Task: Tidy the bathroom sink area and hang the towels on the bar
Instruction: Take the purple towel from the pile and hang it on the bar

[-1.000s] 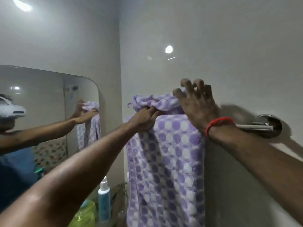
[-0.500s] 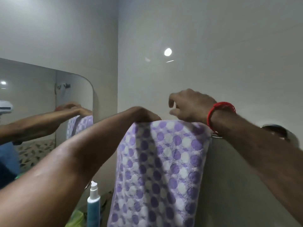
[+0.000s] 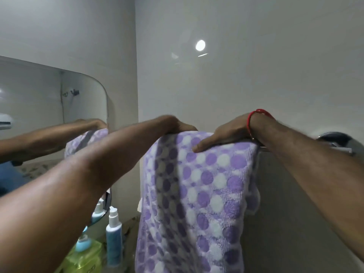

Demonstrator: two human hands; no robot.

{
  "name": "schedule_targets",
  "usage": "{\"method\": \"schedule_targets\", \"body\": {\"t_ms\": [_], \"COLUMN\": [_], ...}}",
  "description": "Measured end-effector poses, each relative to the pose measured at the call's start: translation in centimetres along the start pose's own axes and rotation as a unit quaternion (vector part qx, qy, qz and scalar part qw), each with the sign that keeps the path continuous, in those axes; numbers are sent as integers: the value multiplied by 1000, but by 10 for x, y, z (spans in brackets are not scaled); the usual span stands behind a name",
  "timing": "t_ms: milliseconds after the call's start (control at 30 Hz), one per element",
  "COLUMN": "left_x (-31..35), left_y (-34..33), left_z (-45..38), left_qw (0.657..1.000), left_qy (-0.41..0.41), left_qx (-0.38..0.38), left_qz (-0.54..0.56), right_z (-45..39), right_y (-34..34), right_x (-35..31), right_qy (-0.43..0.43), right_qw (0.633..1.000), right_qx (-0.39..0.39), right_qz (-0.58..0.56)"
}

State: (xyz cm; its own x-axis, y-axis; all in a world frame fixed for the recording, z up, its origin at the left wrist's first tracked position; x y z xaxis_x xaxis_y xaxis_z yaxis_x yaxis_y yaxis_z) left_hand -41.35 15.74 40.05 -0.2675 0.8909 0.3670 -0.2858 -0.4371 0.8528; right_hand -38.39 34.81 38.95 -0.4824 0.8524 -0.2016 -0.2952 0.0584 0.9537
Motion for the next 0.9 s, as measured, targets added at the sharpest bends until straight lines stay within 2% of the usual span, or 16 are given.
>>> {"method": "schedule_targets", "body": {"t_ms": [100,133,200,233,267,333,400,467,567,667,733,800,833,900], "left_x": [-5,-9,-13,-15,-21,-40,-63,-85,-113,-142,-163,-180,-189,-202], "left_y": [-3,-2,1,0,-2,-9,-18,-22,-28,-40,-53,-68,-78,-94], "left_z": [-3,-1,3,7,13,22,25,27,30,39,50,66,76,97], "left_qw": [998,994,968,939,905,855,829,817,808,785,769,761,765,773], "left_qy": [-59,-93,-206,-277,-340,-401,-384,-340,-256,-206,-178,-157,-145,-114], "left_qx": [21,44,139,199,248,329,397,438,472,518,546,565,568,572], "left_qz": [26,37,34,44,64,24,-85,-157,-242,-268,-282,-277,-268,-250], "right_z": [12,19,33,40,43,45,46,48,54,64,68,72,70,60], "right_y": [-3,-7,-22,-29,-33,-28,-19,-15,-18,-28,-42,-62,-72,-92], "right_x": [-9,-13,-15,-15,-13,-7,-4,-5,2,3,-12,-37,-52,-80], "right_qy": [67,81,91,91,87,59,28,7,-36,-53,28,167,230,302], "right_qw": [979,955,872,838,825,854,902,922,912,878,828,784,772,762], "right_qx": [171,244,385,421,431,399,341,313,336,410,505,570,577,569], "right_qz": [93,147,287,335,356,330,262,228,231,242,242,182,137,71]}}
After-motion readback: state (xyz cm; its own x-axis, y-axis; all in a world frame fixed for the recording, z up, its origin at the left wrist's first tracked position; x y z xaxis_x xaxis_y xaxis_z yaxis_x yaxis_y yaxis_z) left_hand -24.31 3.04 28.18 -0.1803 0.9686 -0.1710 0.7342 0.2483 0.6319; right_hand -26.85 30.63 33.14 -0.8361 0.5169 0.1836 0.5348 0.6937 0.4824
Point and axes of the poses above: each hand's wrist, its own z-axis away from the middle knuckle, its own y-axis out of the back of the hand, x = y × z, the point moved 3 cm from there along -z, towards the middle knuckle, and after that the axes turned 4 degrees about z, right-handed, at the moved point
